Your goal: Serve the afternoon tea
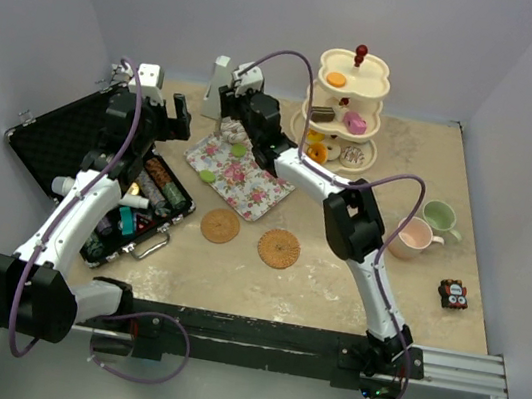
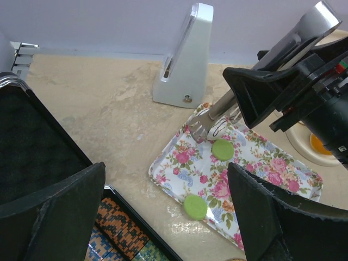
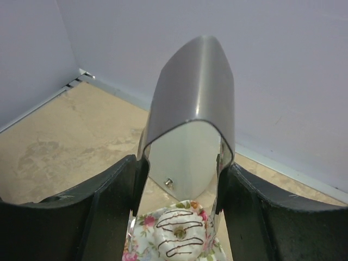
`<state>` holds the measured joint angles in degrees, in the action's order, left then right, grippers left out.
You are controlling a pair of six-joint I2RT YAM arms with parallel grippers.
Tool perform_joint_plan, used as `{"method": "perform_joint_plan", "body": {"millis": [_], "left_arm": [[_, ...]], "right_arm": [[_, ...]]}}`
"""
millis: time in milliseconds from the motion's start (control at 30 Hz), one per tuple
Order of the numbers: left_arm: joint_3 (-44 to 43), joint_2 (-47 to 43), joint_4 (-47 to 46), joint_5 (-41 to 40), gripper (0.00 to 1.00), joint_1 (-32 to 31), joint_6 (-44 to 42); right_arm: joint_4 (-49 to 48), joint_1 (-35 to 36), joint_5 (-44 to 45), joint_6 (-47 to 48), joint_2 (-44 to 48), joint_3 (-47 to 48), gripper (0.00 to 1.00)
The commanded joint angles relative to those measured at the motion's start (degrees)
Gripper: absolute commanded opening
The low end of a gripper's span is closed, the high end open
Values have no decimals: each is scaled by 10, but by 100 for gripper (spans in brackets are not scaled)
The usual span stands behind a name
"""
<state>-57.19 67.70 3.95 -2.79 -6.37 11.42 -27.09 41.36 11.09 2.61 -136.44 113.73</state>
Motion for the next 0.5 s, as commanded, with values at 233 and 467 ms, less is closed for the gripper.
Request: {"method": "perform_joint_plan", "body": {"millis": [233, 467], "left_arm": [[-3, -6, -22, 9, 99, 5, 4], [-3, -6, -22, 10, 98, 5, 4]], "right_arm": [[-14, 19, 39, 41, -25, 60, 58], [-11, 19, 38, 39, -32, 63, 55]]}}
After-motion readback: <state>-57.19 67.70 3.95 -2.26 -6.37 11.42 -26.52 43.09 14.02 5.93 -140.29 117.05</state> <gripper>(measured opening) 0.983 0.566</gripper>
